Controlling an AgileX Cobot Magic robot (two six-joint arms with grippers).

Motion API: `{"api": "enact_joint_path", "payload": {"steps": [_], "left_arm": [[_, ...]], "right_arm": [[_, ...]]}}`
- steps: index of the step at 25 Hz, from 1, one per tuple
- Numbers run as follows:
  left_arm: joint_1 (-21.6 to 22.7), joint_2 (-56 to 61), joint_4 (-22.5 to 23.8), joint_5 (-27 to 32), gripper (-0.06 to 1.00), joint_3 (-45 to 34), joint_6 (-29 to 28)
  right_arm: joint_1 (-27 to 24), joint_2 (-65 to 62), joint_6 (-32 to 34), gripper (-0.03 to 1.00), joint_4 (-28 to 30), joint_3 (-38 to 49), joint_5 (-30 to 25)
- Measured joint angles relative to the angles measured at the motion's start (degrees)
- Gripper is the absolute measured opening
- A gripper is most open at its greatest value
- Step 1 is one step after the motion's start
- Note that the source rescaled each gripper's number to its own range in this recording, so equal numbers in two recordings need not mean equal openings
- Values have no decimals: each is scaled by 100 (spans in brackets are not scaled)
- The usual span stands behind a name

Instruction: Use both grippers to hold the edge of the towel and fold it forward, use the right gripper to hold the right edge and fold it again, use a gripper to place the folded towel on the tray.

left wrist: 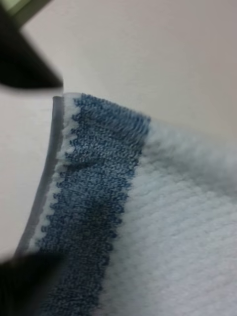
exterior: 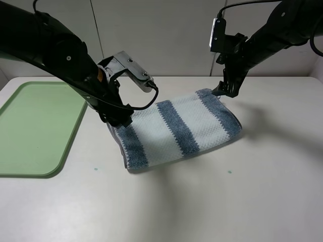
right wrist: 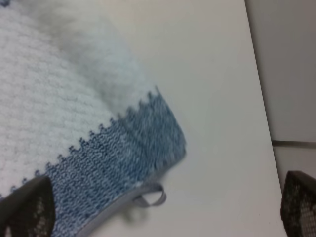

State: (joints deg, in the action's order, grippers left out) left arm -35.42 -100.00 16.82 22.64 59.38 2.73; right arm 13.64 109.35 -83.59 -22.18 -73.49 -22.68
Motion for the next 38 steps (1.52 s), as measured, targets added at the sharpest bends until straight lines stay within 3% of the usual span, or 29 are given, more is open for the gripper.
{"api": "enact_joint_path", "payload": {"steps": [3, 6, 19, 38], "left_arm": [[0, 0, 0, -66, 96, 0, 0], [0, 0, 5, -78, 99, 0, 0], [0, 0, 5, -88, 100, 0, -4], [0, 0, 0, -173, 100, 0, -49]], "right_arm": [[0, 0, 0, 100, -6, 0, 1], [0, 0, 0, 100, -6, 0, 1], [0, 0, 135, 100, -6, 0, 216], [0, 0, 991, 100, -6, 0, 158]]}}
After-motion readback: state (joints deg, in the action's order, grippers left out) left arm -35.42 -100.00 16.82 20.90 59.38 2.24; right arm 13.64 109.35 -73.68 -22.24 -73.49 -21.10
